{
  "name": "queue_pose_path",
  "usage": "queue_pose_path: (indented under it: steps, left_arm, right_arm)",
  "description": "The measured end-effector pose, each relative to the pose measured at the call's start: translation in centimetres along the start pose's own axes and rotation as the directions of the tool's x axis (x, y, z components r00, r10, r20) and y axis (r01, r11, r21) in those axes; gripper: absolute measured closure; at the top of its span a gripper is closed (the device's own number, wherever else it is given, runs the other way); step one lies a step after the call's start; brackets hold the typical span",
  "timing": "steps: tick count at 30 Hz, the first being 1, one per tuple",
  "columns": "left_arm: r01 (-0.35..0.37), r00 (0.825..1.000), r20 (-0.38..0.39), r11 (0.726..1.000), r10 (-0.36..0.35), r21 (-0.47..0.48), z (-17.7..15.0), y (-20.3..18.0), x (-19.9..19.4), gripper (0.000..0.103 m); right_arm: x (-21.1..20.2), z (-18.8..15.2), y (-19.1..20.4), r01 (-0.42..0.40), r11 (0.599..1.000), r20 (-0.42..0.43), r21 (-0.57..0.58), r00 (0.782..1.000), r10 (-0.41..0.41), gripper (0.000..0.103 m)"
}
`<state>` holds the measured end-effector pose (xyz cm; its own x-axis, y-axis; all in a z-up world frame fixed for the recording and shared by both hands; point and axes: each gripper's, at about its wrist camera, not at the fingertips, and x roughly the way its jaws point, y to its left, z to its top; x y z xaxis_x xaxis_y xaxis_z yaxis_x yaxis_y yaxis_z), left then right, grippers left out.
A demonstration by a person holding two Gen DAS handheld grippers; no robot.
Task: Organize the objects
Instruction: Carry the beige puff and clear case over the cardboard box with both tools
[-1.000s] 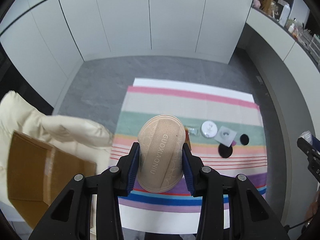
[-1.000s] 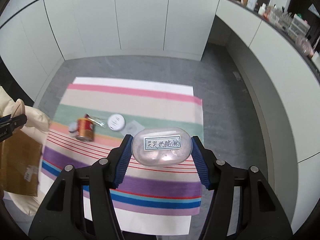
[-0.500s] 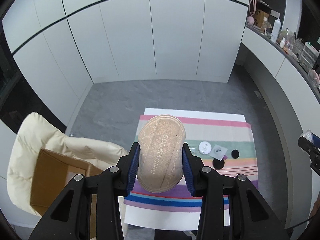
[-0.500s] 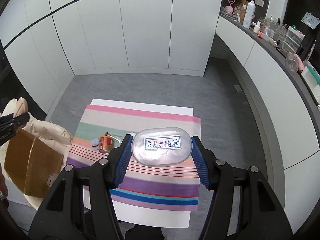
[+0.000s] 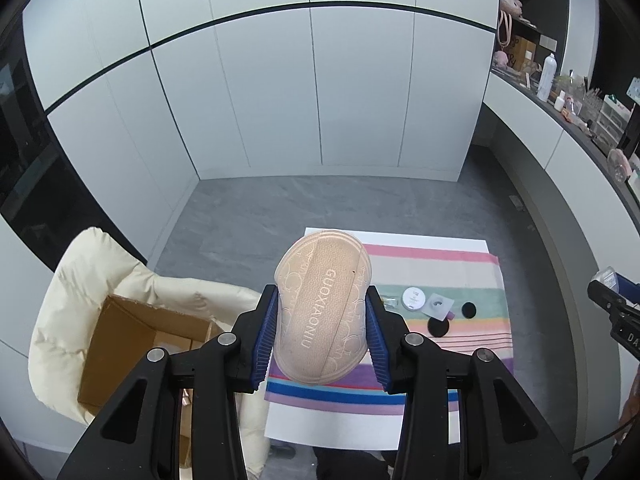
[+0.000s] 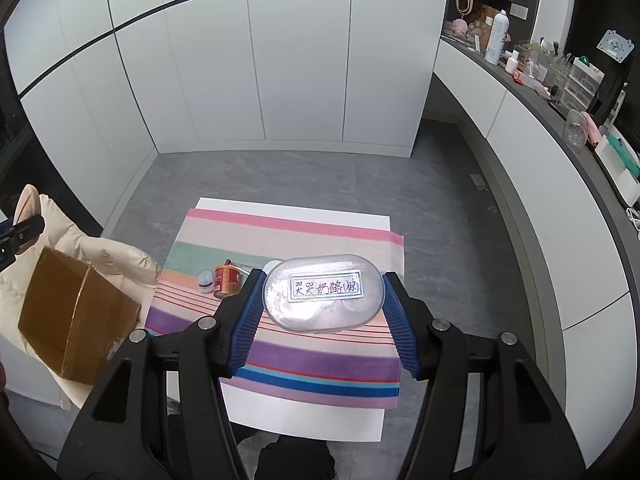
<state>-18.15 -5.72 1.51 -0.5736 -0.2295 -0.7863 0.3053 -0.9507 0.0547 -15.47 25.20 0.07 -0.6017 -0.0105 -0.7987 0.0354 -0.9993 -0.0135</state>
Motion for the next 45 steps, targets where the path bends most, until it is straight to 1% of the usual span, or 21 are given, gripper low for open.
queue_pose_path:
  steps: [12, 16, 25, 31, 38, 42, 45]
  left_arm:
    - [0.006, 1.000, 0.002, 1.000, -0.006, -0.018, -1.1, 1.1, -1.0, 0.062]
    - [0.006, 1.000, 0.000, 1.000, -0.006, -0.019, -1.4, 1.3, -1.1, 0.062]
    - [0.017, 1.000, -0.018, 1.000, -0.017, 0.006, -2.4, 0.7, -1.2, 0.062]
    - [0.026, 1.000, -0.009, 1.000, -0.026, 0.015, -3.2, 0.3, -2.0, 0.062]
    - [0.043, 0.999, -0.005, 0.998, -0.043, 0.043, -5.7, 0.1, -3.2, 0.062]
    - [0.038, 0.999, -0.020, 0.997, -0.037, 0.073, -7.9, 0.1, -3.3, 0.062]
    - [0.048, 0.998, -0.030, 0.996, -0.046, 0.072, -9.9, 0.7, -3.6, 0.062]
  right_arm:
    - [-1.3, -0.8, 0.8, 0.013, 1.000, 0.009, -0.013, 1.000, -0.013, 0.042]
    - [-1.7, -1.4, 0.8, 0.035, 0.999, 0.006, -0.015, 0.999, -0.035, 0.042]
    - [-2.2, -2.6, 0.6, 0.044, 0.999, 0.005, -0.028, 0.999, -0.044, 0.042]
    - [-3.0, -3.6, 0.7, 0.052, 0.998, 0.014, -0.036, 0.999, -0.052, 0.042]
    - [-3.9, -5.9, 0.1, 0.059, 0.998, 0.009, -0.030, 0.998, -0.059, 0.042]
    - [-4.3, -8.1, -0.3, 0.047, 0.999, -0.011, -0.028, 0.999, -0.047, 0.042]
    - [-4.8, -10.2, -0.4, 0.045, 0.999, -0.020, -0.025, 0.999, -0.046, 0.042]
